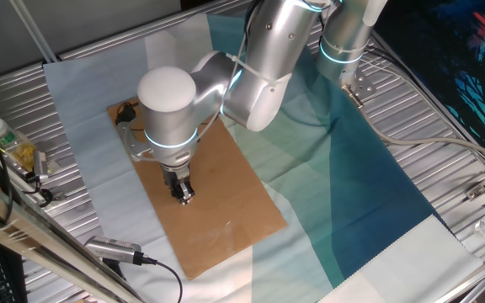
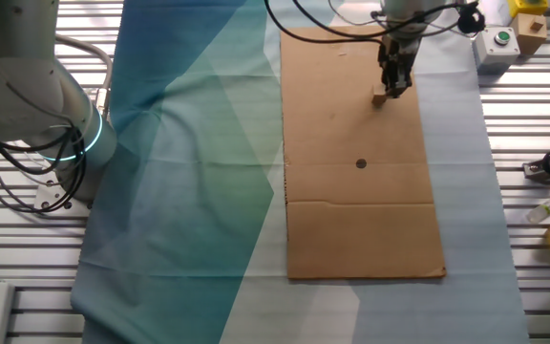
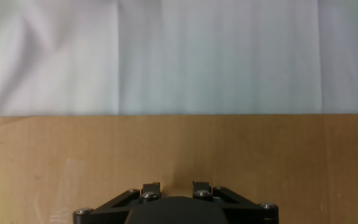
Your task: Grab the block and place it at the designated location
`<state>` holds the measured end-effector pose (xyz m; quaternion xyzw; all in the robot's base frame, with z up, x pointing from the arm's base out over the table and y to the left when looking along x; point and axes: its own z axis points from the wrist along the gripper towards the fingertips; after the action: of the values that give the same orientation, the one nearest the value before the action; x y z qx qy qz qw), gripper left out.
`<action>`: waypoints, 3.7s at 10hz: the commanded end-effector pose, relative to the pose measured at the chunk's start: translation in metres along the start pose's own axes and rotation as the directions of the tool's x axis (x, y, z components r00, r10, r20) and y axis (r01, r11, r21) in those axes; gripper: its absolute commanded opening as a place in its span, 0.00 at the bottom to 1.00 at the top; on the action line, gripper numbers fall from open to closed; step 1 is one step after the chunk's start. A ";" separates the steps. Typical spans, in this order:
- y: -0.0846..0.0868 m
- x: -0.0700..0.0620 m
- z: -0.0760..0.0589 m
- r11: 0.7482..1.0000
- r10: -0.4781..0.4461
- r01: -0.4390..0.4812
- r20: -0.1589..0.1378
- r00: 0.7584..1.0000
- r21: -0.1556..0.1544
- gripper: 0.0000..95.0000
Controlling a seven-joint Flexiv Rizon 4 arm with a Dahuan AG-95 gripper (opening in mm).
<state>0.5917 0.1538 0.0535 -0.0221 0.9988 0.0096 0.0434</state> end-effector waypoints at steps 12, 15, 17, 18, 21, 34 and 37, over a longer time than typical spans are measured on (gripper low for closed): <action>-0.068 -0.002 -0.021 0.995 -0.096 0.096 -0.011 0.995 -0.014 0.00; -0.097 0.001 -0.031 0.992 -0.128 0.128 -0.018 0.992 -0.022 0.00; -0.114 -0.003 -0.034 0.989 -0.145 0.145 -0.020 0.989 -0.031 0.00; -0.121 -0.007 -0.035 0.987 -0.155 0.154 -0.022 0.988 -0.036 0.00; -0.128 -0.012 -0.033 0.985 -0.171 0.170 -0.026 0.985 -0.037 0.00; -0.144 0.038 -0.018 0.980 -0.192 0.192 0.003 0.981 -0.049 0.00; -0.144 0.039 -0.017 0.980 -0.189 0.189 0.003 0.982 -0.054 0.00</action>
<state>0.5576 0.0076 0.0651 -0.1176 0.9916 0.0312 0.0431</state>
